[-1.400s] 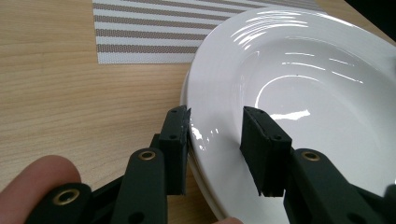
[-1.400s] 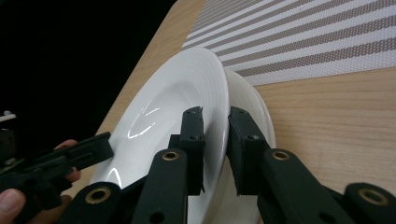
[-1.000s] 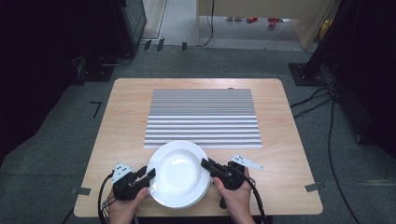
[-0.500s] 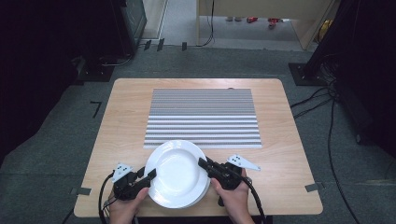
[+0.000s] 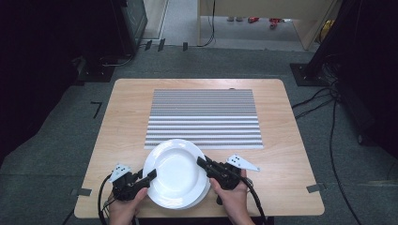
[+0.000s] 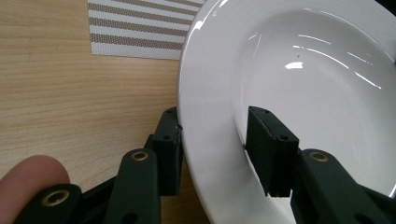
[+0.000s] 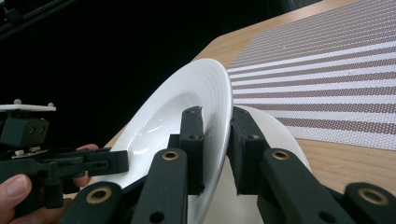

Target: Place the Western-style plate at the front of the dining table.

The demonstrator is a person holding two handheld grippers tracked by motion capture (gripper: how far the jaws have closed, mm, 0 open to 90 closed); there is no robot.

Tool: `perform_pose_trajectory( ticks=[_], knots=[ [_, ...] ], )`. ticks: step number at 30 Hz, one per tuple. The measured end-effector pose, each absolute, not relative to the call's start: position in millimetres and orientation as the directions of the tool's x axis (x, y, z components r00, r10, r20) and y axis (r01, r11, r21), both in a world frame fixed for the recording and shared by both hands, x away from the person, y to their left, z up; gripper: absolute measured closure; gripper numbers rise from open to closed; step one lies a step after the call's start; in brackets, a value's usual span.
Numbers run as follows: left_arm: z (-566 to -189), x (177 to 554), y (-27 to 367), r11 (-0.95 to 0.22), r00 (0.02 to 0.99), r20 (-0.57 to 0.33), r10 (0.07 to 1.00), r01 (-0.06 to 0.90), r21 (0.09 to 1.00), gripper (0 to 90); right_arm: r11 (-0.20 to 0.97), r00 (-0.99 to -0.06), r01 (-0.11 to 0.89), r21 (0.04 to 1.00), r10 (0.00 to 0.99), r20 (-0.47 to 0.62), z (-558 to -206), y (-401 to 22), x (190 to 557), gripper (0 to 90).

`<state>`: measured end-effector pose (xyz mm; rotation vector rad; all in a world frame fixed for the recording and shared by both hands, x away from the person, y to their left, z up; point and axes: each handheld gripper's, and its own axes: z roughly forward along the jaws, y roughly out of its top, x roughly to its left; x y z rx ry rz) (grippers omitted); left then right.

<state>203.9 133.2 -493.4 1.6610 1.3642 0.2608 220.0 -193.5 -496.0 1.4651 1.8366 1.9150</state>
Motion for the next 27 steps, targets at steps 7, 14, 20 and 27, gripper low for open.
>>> perform_pose_trajectory(
  ticks=[7, 14, 20, 27],
  knots=[
    [-493.4, 203.9, 135.5, 0.078, 0.355, -0.39, 0.85, 0.647, 0.759, 60.8, -0.264, -0.519, 0.507, 0.82, 0.666, 0.535, -499.4, -190.7, 221.4, 77.8],
    [-492.2, 203.2, 137.0, 0.092, 0.354, -0.4, 0.845, 0.641, 0.762, 63.6, -0.265, -0.499, 0.516, 0.815, 0.68, 0.537, -504.5, -189.0, 223.1, 76.7],
    [-490.9, 202.8, 140.1, 0.115, 0.357, -0.422, 0.833, 0.634, 0.764, 65.7, -0.277, -0.488, 0.523, 0.806, 0.678, 0.55, -505.3, -187.9, 223.6, 76.5],
    [-487.7, 200.9, 140.3, 0.118, 0.367, -0.415, 0.833, 0.615, 0.78, 67.0, -0.284, -0.477, 0.527, 0.801, 0.681, 0.555, -505.9, -187.1, 223.8, 75.8]
  ],
)
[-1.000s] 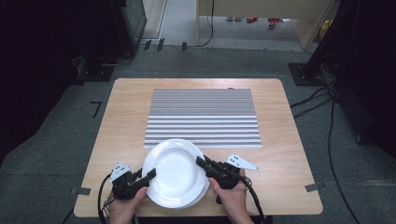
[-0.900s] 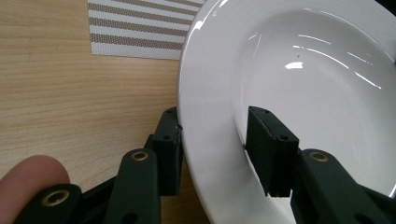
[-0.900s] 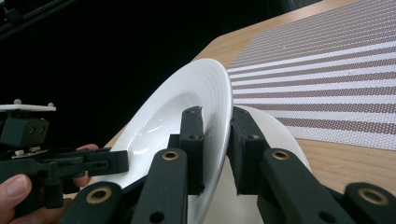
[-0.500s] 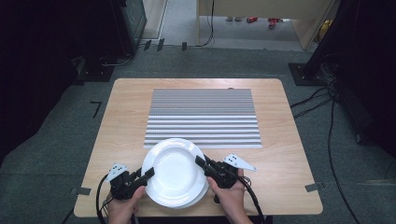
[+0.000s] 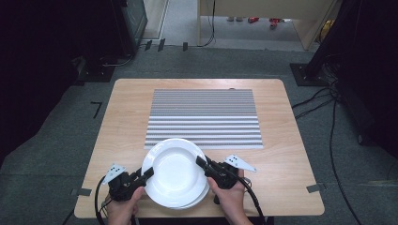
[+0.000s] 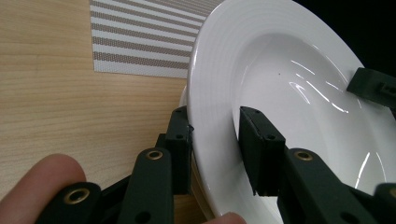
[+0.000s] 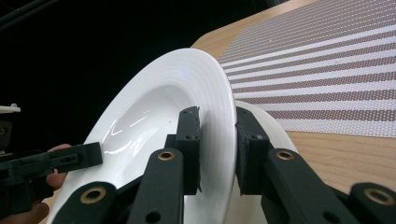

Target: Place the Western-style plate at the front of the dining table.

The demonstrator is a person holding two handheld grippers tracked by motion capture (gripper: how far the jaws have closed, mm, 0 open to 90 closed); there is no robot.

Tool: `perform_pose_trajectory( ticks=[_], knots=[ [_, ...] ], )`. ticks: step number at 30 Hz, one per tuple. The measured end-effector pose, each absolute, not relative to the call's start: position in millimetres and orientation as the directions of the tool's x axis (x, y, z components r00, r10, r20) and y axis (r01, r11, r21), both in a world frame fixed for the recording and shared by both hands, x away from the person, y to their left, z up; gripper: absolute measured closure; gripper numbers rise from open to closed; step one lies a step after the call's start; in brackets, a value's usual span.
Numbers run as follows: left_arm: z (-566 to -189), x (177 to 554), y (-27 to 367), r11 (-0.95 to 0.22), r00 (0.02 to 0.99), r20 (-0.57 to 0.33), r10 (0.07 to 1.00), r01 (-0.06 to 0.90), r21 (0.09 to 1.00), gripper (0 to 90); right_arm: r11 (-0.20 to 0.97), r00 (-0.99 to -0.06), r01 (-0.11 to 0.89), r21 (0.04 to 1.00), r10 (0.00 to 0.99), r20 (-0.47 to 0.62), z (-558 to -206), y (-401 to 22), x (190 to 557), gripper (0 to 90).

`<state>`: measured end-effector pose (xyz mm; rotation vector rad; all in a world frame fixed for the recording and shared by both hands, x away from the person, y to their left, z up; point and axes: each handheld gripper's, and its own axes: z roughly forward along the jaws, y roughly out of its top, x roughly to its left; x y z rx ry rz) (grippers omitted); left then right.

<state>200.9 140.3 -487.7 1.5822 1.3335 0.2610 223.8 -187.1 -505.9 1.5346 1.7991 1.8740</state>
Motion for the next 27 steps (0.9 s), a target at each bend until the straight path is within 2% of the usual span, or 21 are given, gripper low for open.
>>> perform_pose_trajectory(
  ticks=[14, 27],
  knots=[
    [-483.3, 203.2, 142.9, 0.141, 0.399, -0.438, 0.805, 0.588, 0.796, 70.6, -0.314, -0.442, 0.553, 0.772, 0.675, 0.591, -505.5, -188.1, 228.0, 74.8],
    [-472.2, 227.0, 137.5, 0.166, 0.404, -0.467, 0.787, 0.59, 0.79, 73.3, -0.326, -0.431, 0.552, 0.767, 0.676, 0.598, -498.0, -194.8, 242.7, 74.3]
  ],
)
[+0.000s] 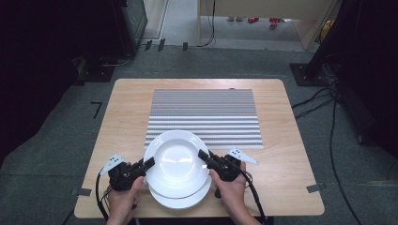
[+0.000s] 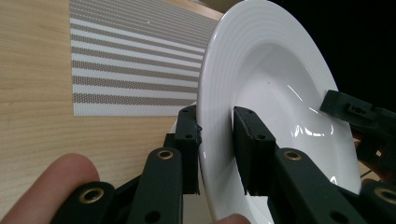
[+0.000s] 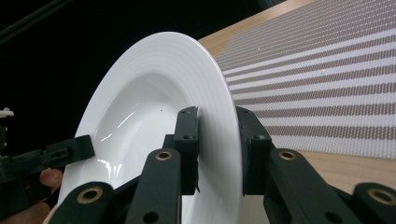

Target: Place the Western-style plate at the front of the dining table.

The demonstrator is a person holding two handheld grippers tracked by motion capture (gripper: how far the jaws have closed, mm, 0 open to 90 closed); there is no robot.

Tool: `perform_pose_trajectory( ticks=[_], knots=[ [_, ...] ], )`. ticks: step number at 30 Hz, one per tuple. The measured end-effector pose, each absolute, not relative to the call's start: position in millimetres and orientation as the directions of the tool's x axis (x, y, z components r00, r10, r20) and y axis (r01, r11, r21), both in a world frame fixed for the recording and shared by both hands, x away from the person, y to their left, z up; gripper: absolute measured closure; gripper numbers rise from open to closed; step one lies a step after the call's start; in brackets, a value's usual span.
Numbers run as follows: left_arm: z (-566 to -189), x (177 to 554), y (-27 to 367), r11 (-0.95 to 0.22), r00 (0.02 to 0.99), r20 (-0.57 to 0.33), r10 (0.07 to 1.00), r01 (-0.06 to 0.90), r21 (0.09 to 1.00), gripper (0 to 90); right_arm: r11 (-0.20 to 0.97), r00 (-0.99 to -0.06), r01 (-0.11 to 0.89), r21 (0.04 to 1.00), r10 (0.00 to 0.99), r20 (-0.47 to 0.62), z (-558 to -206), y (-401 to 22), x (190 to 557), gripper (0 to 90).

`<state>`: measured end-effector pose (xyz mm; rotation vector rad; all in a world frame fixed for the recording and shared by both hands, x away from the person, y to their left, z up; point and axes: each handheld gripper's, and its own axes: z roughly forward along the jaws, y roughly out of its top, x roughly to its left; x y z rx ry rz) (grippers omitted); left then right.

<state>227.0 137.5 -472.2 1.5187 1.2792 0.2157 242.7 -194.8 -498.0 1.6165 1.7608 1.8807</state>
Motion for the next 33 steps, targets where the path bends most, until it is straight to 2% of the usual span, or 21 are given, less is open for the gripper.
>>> perform_pose_trajectory(
  ticks=[15, 33],
  knots=[
    [-458.3, 257.9, 127.2, 0.191, 0.443, -0.509, 0.738, 0.587, 0.787, 75.0, -0.346, -0.409, 0.552, 0.759, 0.68, 0.608, -480.1, -209.2, 265.2, 74.2],
    [-434.1, 328.4, 96.5, 0.171, 0.459, -0.513, 0.725, 0.602, 0.78, 75.0, -0.368, -0.364, 0.562, 0.741, 0.695, 0.621, -454.4, -239.5, 319.7, 74.4]
  ],
)
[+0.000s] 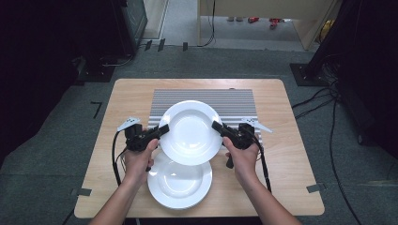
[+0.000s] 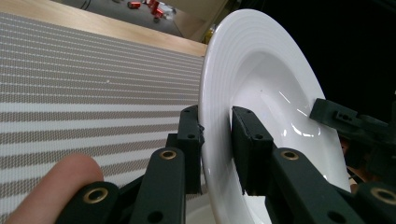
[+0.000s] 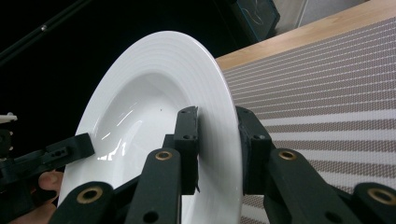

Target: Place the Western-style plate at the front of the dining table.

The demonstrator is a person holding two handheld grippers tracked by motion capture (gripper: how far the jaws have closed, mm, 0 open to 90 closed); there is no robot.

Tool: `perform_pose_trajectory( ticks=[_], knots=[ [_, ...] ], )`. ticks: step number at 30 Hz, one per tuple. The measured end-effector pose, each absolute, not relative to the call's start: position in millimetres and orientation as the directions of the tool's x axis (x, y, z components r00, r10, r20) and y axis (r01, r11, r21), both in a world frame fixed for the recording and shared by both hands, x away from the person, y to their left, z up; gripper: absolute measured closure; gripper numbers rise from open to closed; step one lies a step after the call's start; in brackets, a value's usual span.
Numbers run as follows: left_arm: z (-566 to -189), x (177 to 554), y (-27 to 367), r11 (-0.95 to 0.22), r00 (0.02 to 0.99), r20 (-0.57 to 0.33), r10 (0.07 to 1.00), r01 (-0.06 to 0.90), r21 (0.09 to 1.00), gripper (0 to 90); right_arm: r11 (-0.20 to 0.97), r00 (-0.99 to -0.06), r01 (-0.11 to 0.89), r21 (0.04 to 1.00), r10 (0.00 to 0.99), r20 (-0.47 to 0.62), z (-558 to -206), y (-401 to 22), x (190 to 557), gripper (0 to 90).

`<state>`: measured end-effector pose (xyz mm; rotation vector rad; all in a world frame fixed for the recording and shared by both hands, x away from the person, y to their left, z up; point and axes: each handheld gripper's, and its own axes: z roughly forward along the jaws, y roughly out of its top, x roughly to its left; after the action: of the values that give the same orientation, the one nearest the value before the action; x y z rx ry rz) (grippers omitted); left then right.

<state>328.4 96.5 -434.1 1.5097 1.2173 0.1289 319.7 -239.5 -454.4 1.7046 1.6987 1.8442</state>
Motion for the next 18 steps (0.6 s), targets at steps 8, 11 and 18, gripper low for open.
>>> perform_pose_trajectory(
  ticks=[8, 11, 18],
  knots=[
    [-433.7, 361.5, 81.6, 0.159, 0.451, -0.516, 0.728, 0.621, 0.767, 74.8, -0.372, -0.34, 0.573, 0.731, 0.703, 0.625, -453.0, -253.2, 347.4, 74.4],
    [-435.1, 374.0, 76.5, 0.157, 0.447, -0.519, 0.729, 0.629, 0.762, 74.8, -0.379, -0.327, 0.582, 0.719, 0.701, 0.634, -454.3, -258.3, 358.1, 74.5],
    [-445.0, 402.1, 65.9, 0.163, 0.417, -0.545, 0.727, 0.667, 0.727, 75.0, -0.393, -0.281, 0.615, 0.684, 0.701, 0.656, -462.5, -268.1, 382.7, 74.5]
  ],
)
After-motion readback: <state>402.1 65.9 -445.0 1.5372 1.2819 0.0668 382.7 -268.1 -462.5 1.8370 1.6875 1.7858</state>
